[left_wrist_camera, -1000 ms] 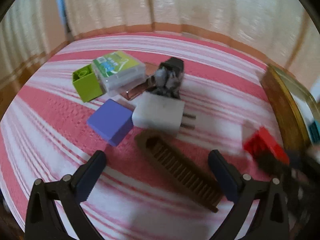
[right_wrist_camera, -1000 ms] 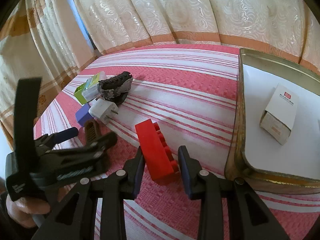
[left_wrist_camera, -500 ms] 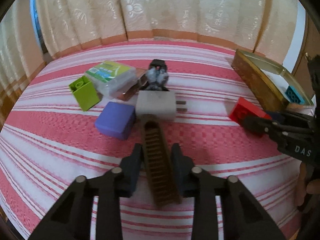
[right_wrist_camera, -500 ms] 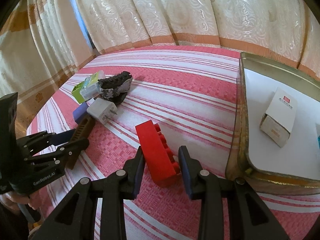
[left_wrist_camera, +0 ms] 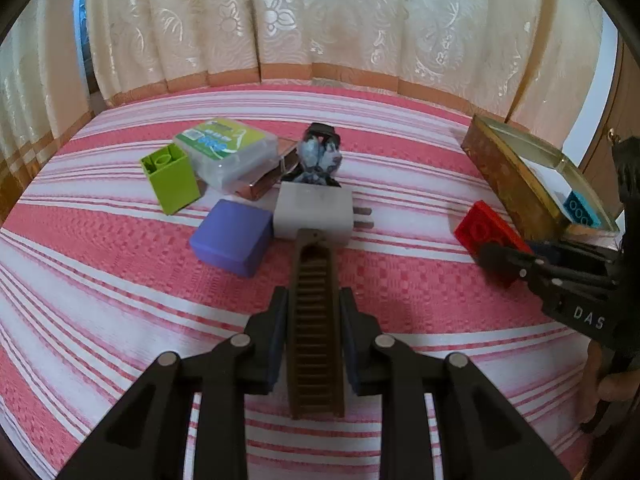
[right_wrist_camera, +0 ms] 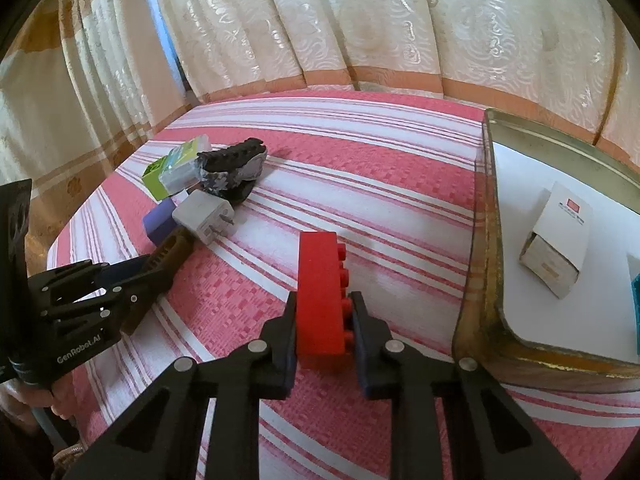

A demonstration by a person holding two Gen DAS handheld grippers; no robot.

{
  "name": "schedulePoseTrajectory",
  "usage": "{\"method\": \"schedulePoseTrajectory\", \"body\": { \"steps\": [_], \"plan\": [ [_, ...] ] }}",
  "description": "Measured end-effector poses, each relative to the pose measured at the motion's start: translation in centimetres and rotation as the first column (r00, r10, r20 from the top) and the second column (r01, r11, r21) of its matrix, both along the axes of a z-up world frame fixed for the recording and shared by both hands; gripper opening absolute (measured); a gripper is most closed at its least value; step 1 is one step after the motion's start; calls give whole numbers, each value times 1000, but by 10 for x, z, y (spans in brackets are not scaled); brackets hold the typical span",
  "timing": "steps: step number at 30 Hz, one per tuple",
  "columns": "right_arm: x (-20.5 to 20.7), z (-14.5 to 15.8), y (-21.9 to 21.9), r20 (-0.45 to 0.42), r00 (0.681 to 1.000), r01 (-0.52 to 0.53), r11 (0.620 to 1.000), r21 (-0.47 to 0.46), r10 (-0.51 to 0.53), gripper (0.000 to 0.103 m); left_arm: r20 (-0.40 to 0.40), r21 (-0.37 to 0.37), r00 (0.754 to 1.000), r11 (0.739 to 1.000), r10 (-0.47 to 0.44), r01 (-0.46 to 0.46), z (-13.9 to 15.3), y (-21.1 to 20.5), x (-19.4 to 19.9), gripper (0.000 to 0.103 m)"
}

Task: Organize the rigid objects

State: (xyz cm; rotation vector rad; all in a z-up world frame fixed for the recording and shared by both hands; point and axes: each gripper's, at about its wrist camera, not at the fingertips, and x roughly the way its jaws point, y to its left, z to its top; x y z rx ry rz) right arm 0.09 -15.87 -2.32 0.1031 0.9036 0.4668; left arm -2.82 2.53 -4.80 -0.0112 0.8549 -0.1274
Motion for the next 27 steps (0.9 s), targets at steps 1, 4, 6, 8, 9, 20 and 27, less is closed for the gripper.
{"method": "schedulePoseTrajectory", "body": {
  "steps": [1,4,6,8,9,20,27],
  "plan": [
    [0,1,1,3,1000,-6,1000,0,6,25,0,-10,1000,1000,-3,3,0,0,0,23],
    [-4,4,2,22,1000,-14,1000,-3,14,25,1,-14,1000,1000,-5,5,1,-3,0,23],
    [-5,6,3,34,999,-19,1000,-1,19,25,8,-24,1000,1000,-7,7,2,-4,-1,23],
    [-7,10,3,52,998,-26,999,19,25,25,21,-28,1000,1000,-12,13,3,-6,-3,23],
    [-8,13,2,66,997,-28,999,31,26,25,28,-28,999,999,-17,18,4,-7,-3,23],
    [-17,32,-7,162,986,20,997,71,-31,25,111,-38,993,998,-40,44,25,-17,-5,23],
    [-16,38,-22,184,980,59,991,118,-80,25,176,-23,982,997,-72,77,41,-36,-3,23]
  ]
}}
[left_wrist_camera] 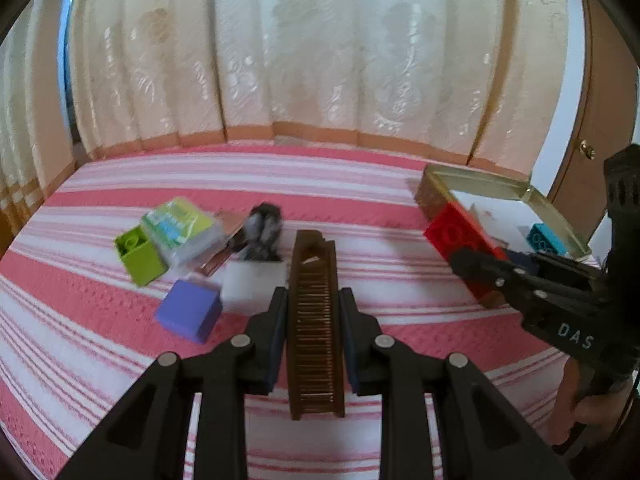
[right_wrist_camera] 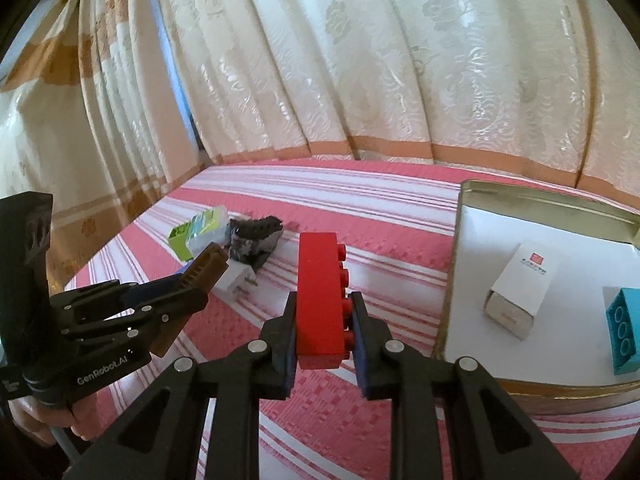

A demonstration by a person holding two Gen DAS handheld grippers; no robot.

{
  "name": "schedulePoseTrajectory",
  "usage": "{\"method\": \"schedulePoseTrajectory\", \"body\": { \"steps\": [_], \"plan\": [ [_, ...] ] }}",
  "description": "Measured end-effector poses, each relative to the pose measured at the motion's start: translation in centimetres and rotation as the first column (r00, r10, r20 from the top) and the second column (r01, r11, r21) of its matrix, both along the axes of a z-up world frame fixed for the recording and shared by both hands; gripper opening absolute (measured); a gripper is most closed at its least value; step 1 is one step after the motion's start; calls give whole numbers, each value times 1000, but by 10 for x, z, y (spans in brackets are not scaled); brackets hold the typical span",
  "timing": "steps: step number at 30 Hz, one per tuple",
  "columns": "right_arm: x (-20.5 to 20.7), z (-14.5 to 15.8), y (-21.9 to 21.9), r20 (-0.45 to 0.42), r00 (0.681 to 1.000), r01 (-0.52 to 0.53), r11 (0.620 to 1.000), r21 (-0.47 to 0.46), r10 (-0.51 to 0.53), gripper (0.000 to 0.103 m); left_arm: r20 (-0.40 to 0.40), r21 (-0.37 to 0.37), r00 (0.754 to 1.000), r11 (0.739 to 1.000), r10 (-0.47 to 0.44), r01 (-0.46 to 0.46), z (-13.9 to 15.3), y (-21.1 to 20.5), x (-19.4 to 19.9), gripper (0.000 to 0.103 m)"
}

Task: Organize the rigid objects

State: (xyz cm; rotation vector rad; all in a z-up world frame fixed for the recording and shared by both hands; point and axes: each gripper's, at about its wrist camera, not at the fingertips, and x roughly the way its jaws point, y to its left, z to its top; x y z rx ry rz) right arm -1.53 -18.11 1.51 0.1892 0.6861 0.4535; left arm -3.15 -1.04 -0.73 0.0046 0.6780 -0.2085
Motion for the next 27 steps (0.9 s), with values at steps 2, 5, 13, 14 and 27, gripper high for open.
{"method": "schedulePoseTrajectory", "body": {
  "steps": [2,5,13,14,27],
  "plan": [
    [0,2,-5,7,1000,18,1000,15,-18,25,10,-2,1000,1000,-9,9,3,-5,1,23],
    [-1,5,-11,24,999,40,999,34,-41,25,26,-11,999,1000,-24,24,7,-12,2,23],
    [-2,11,-30,53,992,108,993,50,-111,25,66,-41,996,997,-67,70,15,-27,5,23],
    [-2,11,-34,56,991,119,992,51,-122,25,70,-39,995,997,-71,74,16,-30,5,23],
    [4,12,-70,79,973,219,976,9,-219,25,96,-37,987,990,-130,134,26,-73,14,23]
  ]
}}
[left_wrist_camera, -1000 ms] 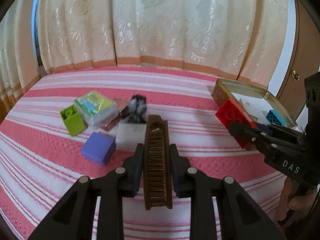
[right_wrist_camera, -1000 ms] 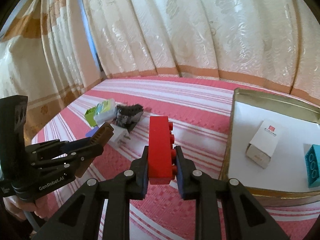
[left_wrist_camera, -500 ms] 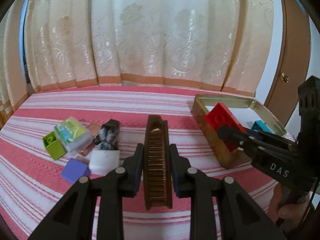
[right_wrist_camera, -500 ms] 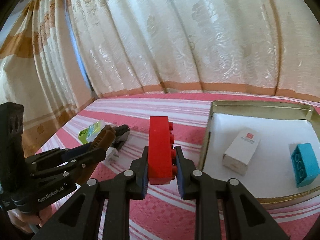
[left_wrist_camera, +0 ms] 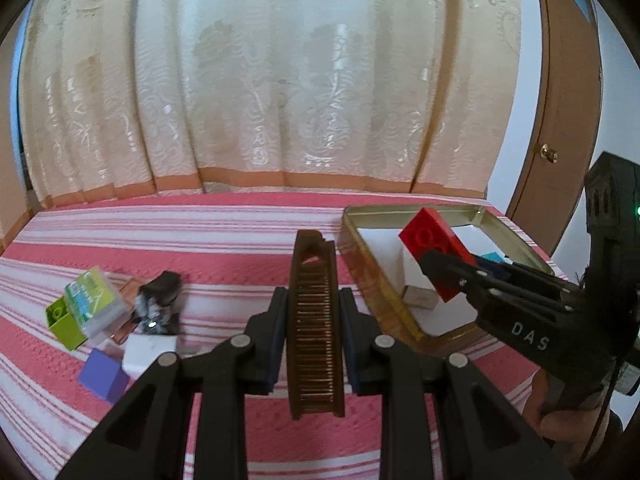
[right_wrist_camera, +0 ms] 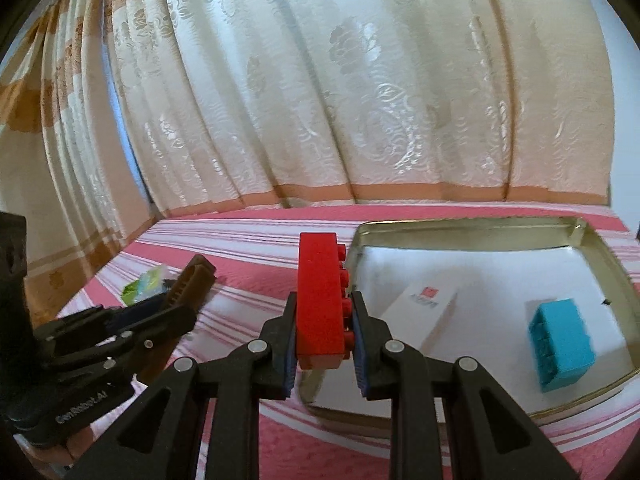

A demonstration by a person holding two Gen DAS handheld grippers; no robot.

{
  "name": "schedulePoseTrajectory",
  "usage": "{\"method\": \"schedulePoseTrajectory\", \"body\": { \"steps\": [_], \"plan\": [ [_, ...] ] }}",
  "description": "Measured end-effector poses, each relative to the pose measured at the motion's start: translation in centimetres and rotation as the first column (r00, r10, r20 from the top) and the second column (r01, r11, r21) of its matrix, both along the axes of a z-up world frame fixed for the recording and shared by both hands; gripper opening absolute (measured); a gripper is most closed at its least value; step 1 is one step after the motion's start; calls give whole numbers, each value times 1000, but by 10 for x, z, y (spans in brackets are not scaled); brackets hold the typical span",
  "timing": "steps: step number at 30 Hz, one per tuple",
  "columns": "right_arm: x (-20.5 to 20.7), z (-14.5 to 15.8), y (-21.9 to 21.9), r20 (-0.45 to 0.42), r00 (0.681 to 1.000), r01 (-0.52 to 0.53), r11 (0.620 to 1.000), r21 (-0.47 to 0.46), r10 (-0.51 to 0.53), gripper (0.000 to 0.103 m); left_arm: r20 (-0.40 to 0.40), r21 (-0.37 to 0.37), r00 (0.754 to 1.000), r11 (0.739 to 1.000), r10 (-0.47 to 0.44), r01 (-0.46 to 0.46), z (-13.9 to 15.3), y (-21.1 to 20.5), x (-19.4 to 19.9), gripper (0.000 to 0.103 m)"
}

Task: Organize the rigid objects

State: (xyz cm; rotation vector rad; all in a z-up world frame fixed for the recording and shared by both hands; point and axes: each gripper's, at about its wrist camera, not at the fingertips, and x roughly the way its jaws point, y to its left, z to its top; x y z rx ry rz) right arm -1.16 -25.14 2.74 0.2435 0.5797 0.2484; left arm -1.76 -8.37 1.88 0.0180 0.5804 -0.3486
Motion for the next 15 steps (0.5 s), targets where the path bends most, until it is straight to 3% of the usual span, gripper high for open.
{"method": "schedulePoseTrajectory", "body": {
  "steps": [15],
  "plan": [
    [6,-9,-80,-22,985,171,984,-50,-172,25,52,8,995,997,-81,81,6,-67,15,23]
  ]
}}
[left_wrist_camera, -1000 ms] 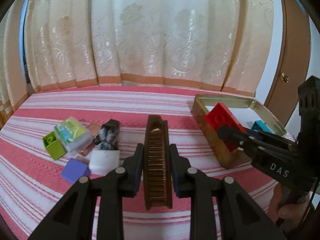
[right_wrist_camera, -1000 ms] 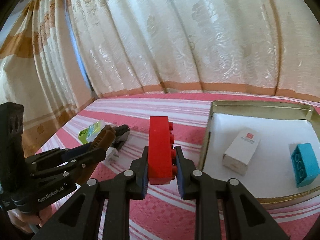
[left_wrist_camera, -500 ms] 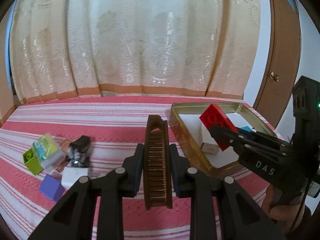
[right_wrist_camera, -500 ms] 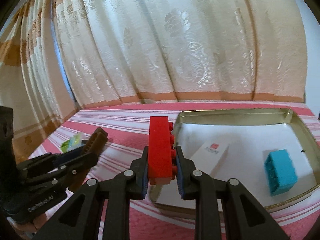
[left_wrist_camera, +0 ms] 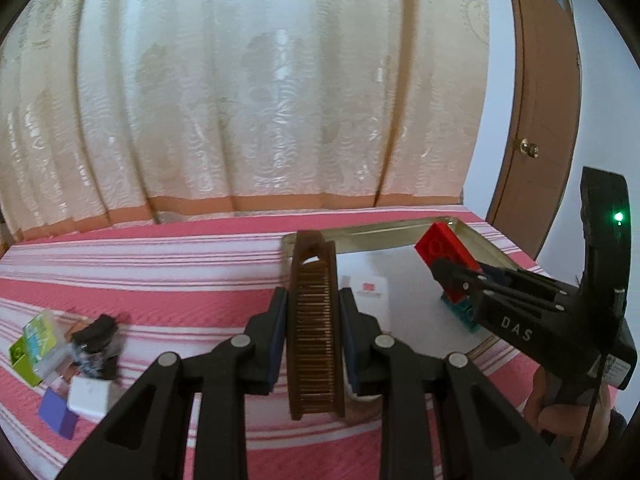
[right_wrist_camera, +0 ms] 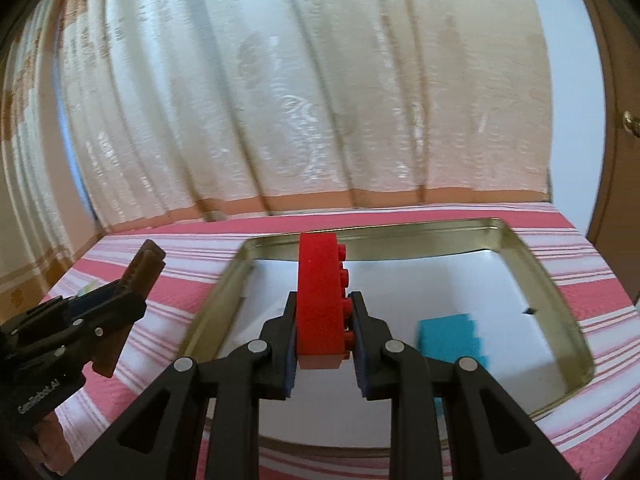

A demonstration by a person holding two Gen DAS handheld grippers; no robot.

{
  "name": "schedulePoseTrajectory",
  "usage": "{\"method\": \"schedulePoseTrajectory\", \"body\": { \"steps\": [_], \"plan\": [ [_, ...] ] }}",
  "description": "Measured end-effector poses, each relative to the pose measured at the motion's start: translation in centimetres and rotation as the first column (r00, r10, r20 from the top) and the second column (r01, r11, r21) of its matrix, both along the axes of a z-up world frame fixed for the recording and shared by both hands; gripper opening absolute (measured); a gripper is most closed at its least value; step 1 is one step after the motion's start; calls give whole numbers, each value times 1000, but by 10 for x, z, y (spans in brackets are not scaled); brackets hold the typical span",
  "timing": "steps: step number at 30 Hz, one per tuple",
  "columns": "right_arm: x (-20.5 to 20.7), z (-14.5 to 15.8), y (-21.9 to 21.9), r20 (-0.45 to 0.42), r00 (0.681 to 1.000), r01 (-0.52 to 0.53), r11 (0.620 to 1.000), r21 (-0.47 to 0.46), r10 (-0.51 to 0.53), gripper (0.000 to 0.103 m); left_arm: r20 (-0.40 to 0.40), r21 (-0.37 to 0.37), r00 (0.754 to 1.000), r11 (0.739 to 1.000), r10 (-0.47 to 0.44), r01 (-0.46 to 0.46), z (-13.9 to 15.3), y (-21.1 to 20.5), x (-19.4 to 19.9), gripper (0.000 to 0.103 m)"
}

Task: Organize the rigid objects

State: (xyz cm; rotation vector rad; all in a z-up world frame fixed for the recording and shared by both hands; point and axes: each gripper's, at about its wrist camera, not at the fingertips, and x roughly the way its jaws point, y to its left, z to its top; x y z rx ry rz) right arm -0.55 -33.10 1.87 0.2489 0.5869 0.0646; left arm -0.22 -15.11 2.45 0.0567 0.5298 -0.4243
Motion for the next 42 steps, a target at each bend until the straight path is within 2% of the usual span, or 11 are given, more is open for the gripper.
{"method": "schedulePoseTrajectory", "body": {
  "steps": [13,28,35,42],
  "plan": [
    [2,-5,-48,-13,994,109,992,-58,-110,25,-19,1,998,998,-68,68,-14,-62,14,23],
    [11,-14,-85,-49,981,180,979,-92,-185,25,-31,6,994,994,-106,106,-20,-107,27,23],
    [16,-22,-93,-85,975,199,975,-99,-207,25,-62,29,991,993,-116,118,-30,-115,31,23],
    [21,-28,-88,-119,970,196,972,-134,-212,25,-112,16,989,995,-95,98,-33,-111,40,23]
  ]
}}
